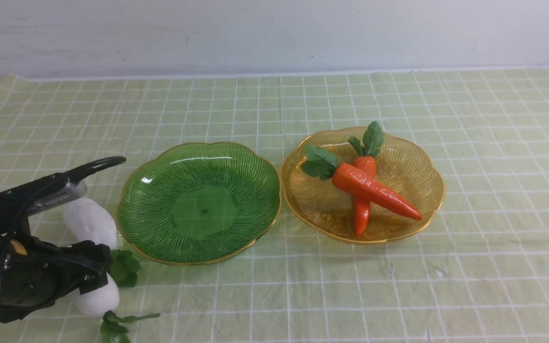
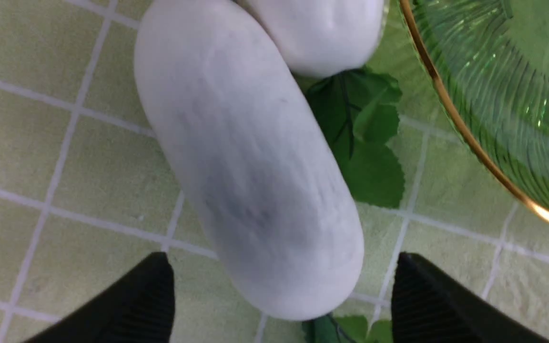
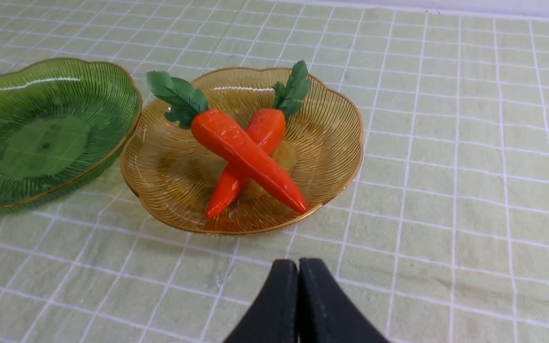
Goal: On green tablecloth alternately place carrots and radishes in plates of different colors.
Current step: 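Pick up the white radish and place it in the left plate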
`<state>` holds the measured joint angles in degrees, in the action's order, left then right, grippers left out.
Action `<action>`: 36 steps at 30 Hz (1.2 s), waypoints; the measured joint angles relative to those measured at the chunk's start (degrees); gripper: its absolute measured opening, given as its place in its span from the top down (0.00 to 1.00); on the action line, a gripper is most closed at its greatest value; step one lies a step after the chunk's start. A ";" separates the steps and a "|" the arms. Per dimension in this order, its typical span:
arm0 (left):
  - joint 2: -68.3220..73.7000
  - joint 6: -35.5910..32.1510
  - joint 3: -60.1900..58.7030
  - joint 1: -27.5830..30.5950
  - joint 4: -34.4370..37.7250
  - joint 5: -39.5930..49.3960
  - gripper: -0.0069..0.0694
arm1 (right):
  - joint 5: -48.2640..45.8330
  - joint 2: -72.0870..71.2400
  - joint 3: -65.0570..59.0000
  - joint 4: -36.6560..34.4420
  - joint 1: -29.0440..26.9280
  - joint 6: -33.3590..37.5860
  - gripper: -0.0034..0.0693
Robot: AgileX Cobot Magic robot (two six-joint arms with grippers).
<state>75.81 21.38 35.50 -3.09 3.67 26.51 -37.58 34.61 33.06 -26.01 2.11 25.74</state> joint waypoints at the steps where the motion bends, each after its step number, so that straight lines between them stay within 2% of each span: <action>1: 0.93 0.93 0.00 0.00 -0.17 -0.99 0.14 | -0.23 0.00 0.00 0.00 0.00 0.00 0.97; 5: 2.64 2.28 0.00 0.00 -1.07 -2.99 0.12 | -0.60 0.00 0.00 0.00 0.00 0.00 0.97; 9: 4.56 2.94 0.00 0.00 -1.36 -4.81 0.15 | -0.65 0.00 0.00 0.00 0.00 0.00 0.97; 13: 6.95 2.98 0.05 0.00 -1.65 -5.63 0.22 | -0.65 0.00 0.00 -0.02 0.00 0.00 0.97; 16: 7.68 3.04 0.12 0.00 -1.68 -5.54 0.31 | -0.65 0.00 0.00 -0.06 0.00 0.00 0.97; 18: 7.68 3.17 0.16 0.00 -1.72 -5.25 0.33 | -0.65 0.00 0.00 -0.06 0.00 0.00 0.97; 23: 7.06 3.17 1.63 0.00 -4.85 1.94 0.33 | -0.72 0.00 0.00 -0.26 0.00 0.00 0.97; 30: 1.17 2.78 12.72 0.00 -13.93 30.08 0.33 | -0.72 0.00 0.00 -0.70 0.00 0.00 0.97; 34: -0.73 1.60 21.26 0.00 -13.20 35.46 0.33 | -0.73 0.00 0.00 -1.22 0.00 0.00 0.97; 36: -0.33 -1.11 24.89 0.00 -10.02 35.78 0.33 | -0.73 0.00 0.00 -1.49 0.00 0.00 0.97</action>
<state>75.48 20.27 60.39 -3.09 -6.35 62.30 -38.32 34.61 33.06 -27.50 2.11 25.74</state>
